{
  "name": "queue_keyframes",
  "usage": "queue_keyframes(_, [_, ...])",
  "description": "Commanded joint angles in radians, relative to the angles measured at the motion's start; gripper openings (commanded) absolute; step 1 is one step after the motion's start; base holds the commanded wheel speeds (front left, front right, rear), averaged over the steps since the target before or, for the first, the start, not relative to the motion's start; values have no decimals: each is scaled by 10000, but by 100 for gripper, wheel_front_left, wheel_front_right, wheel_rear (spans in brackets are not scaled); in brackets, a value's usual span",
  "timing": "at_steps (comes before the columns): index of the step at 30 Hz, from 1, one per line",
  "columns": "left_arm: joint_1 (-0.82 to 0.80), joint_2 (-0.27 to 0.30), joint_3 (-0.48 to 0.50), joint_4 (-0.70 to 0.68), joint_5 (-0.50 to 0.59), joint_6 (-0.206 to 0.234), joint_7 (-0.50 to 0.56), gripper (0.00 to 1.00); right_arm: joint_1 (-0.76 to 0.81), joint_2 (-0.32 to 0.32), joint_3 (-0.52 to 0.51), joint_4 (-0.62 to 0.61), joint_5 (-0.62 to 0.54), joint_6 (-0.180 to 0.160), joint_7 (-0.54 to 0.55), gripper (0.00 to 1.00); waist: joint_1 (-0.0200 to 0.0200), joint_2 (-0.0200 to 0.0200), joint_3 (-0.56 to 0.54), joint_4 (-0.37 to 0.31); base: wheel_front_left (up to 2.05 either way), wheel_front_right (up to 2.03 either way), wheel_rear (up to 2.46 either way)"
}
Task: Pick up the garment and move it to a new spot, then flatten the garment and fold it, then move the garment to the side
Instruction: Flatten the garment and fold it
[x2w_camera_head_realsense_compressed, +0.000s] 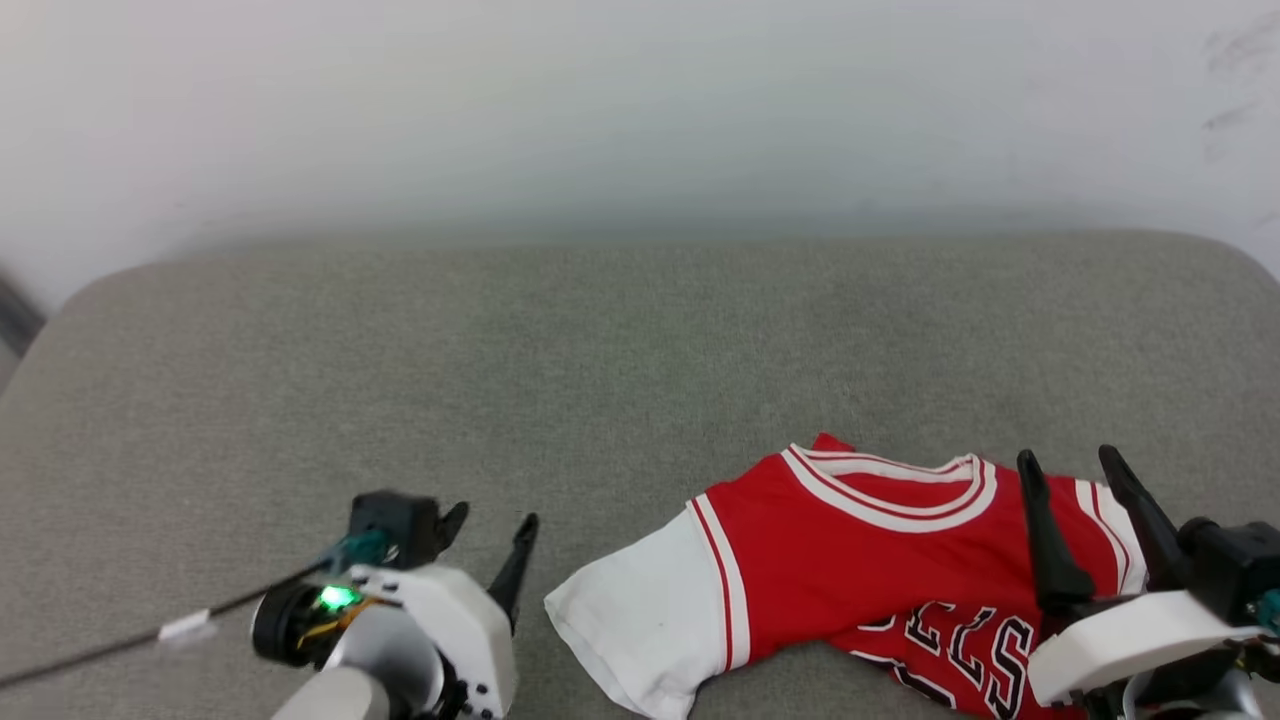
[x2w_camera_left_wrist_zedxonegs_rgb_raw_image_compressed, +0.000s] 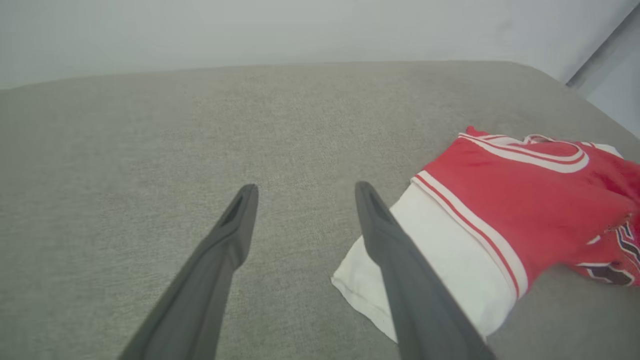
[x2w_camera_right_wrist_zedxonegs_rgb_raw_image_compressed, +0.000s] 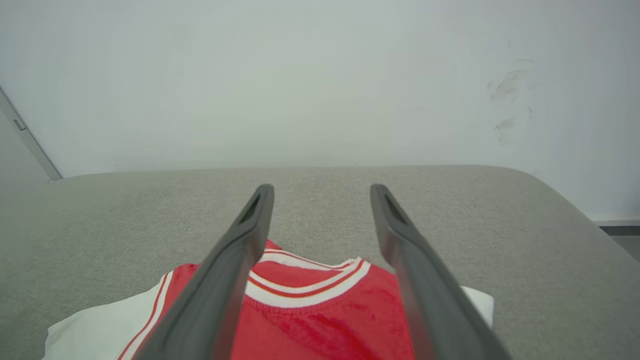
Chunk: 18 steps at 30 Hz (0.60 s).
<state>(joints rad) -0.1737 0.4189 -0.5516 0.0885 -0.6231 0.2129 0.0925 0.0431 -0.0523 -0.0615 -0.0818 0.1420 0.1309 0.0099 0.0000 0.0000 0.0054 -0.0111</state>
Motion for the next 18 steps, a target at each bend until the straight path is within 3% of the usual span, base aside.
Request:
queue_keyframes(1, [-369, 36, -172, 127, -72, -239, 419, 100, -195, 33, 31, -79, 23, -3, 5, 100, 0, 0, 353, -146, 0, 0, 0])
queue_keyframes(7, [-1632, 189, -1071, 873, -328, -1294, 2659, 100, -688, 31, 217, -29, -41, -3, -126, 100, 0, 0, 1172, -623, 0, 0, 0])
queue_keyframes(15, [-1915, 409, -2081, 2103, -639, -1917, 5278, 99, -1040, 30, 293, 231, 133, -3, -312, 100, 0, 0, 1752, -1059, 0, 0, 0])
queue_keyframes(16, [-1849, 375, -2220, 2211, -709, -1987, 5509, 63, -1054, 31, 277, 278, 156, -3, -353, 100, 0, 0, 1770, -1083, 0, 0, 0])
queue_keyframes(17, [-1789, 321, -2321, 2273, -735, -2005, 5642, 39, -1060, 32, 270, 326, 181, -3, -358, 100, 0, 0, 1788, -1110, 0, 0, 0])
queue_keyframes(18, [-1762, 259, -2382, 2293, -717, -1996, 5659, 0, -1075, 32, 266, 363, 191, -3, -384, 100, 0, 0, 1794, -1128, 0, 0, 0])
